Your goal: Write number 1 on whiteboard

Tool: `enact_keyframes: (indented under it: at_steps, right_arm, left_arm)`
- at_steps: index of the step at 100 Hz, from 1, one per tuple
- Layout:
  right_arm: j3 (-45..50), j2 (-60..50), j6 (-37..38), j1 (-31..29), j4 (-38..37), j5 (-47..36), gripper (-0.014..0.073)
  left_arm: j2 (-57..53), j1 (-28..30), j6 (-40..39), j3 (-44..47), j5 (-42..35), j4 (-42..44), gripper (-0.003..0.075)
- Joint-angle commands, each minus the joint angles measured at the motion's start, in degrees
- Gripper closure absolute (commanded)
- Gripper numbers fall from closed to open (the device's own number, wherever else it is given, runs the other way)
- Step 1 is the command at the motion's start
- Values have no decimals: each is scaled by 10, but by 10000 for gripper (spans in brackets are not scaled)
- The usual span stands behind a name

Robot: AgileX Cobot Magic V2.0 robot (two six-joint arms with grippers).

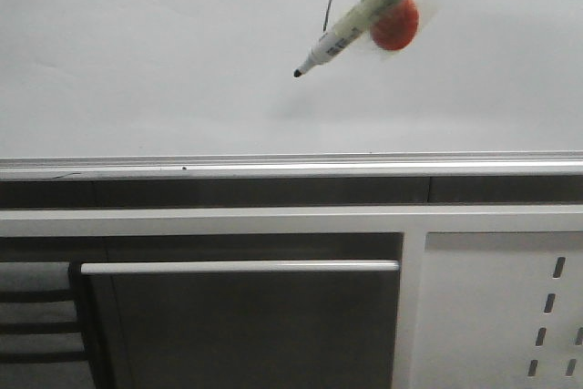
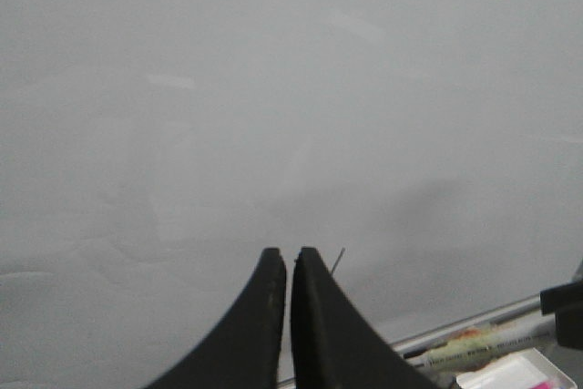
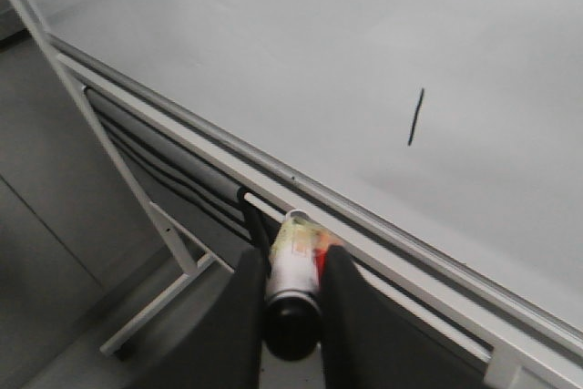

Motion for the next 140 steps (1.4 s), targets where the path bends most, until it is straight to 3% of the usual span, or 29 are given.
enact_keyframes:
  at_steps: [1, 30, 39, 58, 75, 87, 94, 140]
  right_arm:
    - [-46, -11, -5, -1, -1, 22, 647]
    - [-176, 53, 2, -18, -9, 223, 647]
    - [-209, 82, 2, -30, -9, 280, 647]
    - [-248, 112, 5, -30, -10, 315, 647]
    - [-260, 116, 6, -30, -10, 319, 647]
    - [-260, 116, 7, -30, -10, 322, 647]
    - [-260, 116, 7, -30, -9, 323, 647]
    - [-276, 120, 7, -30, 8, 342, 647]
  left_arm:
    - [12, 1, -1, -16, 31, 37, 738]
    - [85, 1, -1, -44, 127, 57, 736]
    - [107, 1, -1, -62, 159, 50, 697]
    - [140, 1, -1, -88, 214, 49, 636]
    - [158, 1, -1, -88, 231, 53, 505]
    - [159, 1, -1, -88, 227, 53, 304]
    - [159, 1, -1, -88, 225, 53, 240]
    - [159, -4, -1, -88, 241, 119, 281]
